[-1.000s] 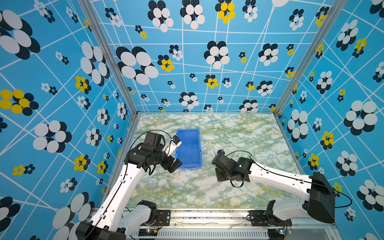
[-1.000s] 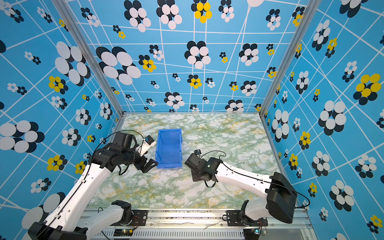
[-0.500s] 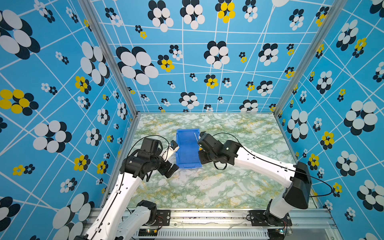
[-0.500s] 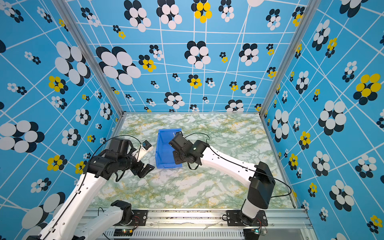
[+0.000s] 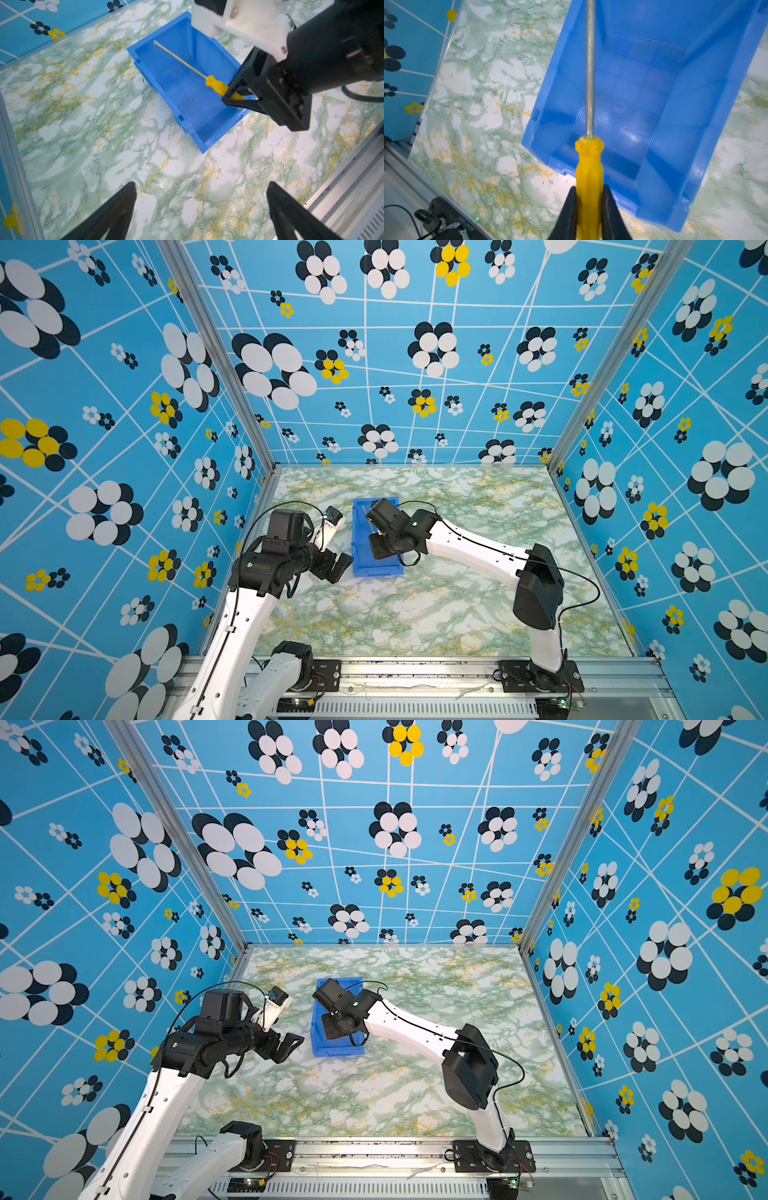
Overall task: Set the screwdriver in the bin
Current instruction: 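Carry the screwdriver with the right gripper over the blue bin, then lower the screwdriver into the bin and open the right gripper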
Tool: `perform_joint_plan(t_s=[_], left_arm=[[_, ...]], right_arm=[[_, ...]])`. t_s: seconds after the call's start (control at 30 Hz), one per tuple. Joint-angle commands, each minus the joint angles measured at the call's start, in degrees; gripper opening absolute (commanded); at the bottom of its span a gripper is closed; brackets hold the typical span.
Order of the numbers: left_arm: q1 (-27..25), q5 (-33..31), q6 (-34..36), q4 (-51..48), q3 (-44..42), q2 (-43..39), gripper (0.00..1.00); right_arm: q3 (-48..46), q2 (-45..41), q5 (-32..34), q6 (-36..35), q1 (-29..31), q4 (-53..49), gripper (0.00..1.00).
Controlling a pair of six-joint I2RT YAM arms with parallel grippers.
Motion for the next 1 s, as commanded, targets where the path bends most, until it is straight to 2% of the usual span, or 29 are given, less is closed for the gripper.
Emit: perform_joint_plan(t_s=[0.0, 0.4, 0.97], left_arm=[[1.2, 2.8, -1.5, 0.3, 1.2, -1.0, 0.99], [1.3, 5.5, -1.9, -0.5, 1.4, -1.3, 0.99], [1.3, 5.8, -2.2, -0.3, 1.0, -1.4, 0.99]], right_arm=[[3.2, 2.4, 0.2, -0.1, -0.5, -1.3, 0.17], [9.2, 11.7, 0.5, 0.5, -0.9, -2.6, 0.17], [11.2, 16.9, -0.9, 2.3, -1.0, -2.4, 0.20]])
